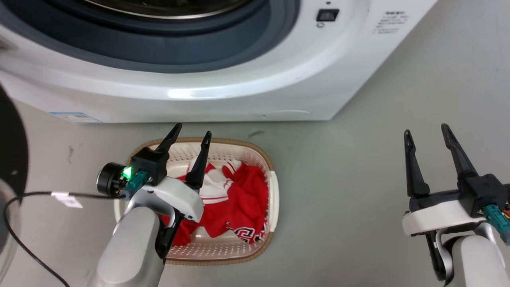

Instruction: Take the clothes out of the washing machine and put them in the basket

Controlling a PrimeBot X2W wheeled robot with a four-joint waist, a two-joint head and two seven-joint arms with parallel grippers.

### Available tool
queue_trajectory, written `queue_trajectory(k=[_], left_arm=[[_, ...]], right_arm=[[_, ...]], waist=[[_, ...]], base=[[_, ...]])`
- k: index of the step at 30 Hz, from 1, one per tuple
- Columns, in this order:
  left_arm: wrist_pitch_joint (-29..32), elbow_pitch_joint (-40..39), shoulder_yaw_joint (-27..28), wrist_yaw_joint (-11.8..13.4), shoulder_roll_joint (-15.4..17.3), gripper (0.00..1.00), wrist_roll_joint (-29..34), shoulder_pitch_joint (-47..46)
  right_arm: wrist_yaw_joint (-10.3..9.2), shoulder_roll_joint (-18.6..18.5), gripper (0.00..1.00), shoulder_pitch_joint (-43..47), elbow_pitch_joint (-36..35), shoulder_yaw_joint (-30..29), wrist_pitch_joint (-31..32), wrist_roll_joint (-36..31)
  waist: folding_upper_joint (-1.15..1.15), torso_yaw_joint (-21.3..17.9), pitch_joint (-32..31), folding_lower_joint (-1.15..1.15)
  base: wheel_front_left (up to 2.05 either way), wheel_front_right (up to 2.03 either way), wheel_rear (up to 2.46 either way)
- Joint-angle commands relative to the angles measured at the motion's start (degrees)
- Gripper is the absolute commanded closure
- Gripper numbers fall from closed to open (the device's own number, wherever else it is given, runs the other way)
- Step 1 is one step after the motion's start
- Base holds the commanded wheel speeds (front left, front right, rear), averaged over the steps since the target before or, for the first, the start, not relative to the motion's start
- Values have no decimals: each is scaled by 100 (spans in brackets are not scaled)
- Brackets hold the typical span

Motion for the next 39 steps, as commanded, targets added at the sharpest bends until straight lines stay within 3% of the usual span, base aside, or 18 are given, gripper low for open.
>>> queue_trajectory(k=[1,10,14,19,39], left_arm=[[-14,-164,95,7,-43,0,84,135],[-12,-1999,1232,253,-324,0,508,1074],[-14,-2547,1712,219,-452,0,613,1424],[-13,-2952,1858,158,-580,0,746,1955],[-13,-2747,1699,22,-687,0,965,3034]], right_arm=[[-5,0,0,67,23,-33,-13,5],[-6,-2,0,280,112,-138,-13,85],[-5,0,0,404,84,-187,-13,108],[-6,0,0,628,-35,-161,-12,218],[-5,0,0,1227,-598,-205,-12,639]], waist=[[0,294,-344,0],[0,587,-986,0],[0,663,-1267,0],[0,745,-1667,0],[0,429,-2548,0]], base=[[0,0,0],[0,0,0],[0,0,0],[0,0,0],[0,0,0]])
